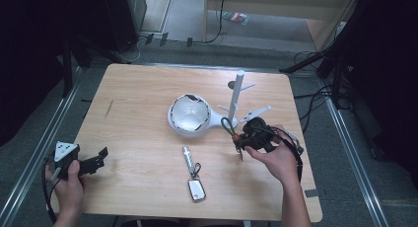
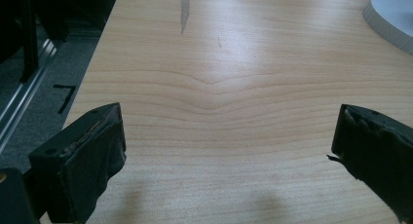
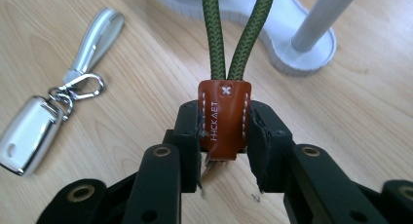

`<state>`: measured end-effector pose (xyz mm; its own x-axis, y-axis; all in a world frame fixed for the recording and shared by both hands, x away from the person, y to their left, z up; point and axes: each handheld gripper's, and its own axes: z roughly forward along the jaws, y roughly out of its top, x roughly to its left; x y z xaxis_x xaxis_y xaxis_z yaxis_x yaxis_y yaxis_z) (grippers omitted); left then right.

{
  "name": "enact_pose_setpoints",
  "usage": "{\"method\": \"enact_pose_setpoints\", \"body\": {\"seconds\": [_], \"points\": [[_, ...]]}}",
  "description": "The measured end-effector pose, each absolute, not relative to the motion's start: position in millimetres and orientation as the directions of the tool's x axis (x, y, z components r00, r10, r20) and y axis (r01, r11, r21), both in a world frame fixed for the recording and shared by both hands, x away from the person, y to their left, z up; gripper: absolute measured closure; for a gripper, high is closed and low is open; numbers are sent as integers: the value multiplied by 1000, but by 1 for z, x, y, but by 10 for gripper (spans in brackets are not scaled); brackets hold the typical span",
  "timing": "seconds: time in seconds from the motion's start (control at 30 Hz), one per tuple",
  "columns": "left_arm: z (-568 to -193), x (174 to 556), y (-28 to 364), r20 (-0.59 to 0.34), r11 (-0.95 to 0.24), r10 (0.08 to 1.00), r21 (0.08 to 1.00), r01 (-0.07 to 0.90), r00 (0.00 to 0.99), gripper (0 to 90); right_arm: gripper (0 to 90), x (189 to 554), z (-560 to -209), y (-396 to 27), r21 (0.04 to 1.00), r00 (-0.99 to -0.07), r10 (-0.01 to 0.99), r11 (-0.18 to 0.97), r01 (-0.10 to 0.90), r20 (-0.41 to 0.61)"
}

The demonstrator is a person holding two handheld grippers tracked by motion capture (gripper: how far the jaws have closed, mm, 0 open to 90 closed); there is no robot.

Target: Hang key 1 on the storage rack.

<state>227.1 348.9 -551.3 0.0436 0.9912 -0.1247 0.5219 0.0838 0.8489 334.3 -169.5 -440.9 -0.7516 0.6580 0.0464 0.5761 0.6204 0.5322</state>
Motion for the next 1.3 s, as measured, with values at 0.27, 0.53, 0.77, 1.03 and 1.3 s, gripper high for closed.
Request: {"method": "enact_pose_setpoints", "body": {"seconds": [0.27,0.53,0.77,1.03,1.3], "points": [[-551,227,349,-124,83,991,850,521,43,0,688,329,-424,-177,623,-749,659,557,549,70],[-551,227,349,-124,83,991,850,520,44,0,688,324,-410,-184,693,-748,659,502,518,82],[-551,227,349,-121,80,992,851,519,46,0,687,318,-396,-191,733,-732,676,453,507,88],[-551,227,349,-122,81,992,852,518,45,0,687,313,-384,-205,794,-703,703,366,484,105],[-551,226,348,-118,78,992,852,518,45,0,687,313,-375,-226,838,-646,749,254,483,145]]}}
